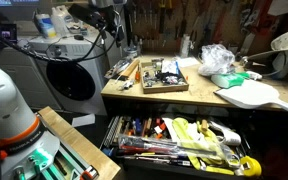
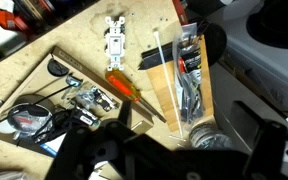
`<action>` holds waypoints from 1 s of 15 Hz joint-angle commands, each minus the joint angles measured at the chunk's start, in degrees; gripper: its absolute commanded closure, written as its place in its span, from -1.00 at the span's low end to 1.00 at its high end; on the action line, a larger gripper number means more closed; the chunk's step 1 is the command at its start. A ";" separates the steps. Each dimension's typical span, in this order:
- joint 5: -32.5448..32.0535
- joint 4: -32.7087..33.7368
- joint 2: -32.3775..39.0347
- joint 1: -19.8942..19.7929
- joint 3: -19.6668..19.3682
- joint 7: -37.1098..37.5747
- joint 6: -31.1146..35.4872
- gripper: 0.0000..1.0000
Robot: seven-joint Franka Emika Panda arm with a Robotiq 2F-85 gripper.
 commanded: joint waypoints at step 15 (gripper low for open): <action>2.18 9.24 13.48 0.22 3.37 5.59 2.62 -1.00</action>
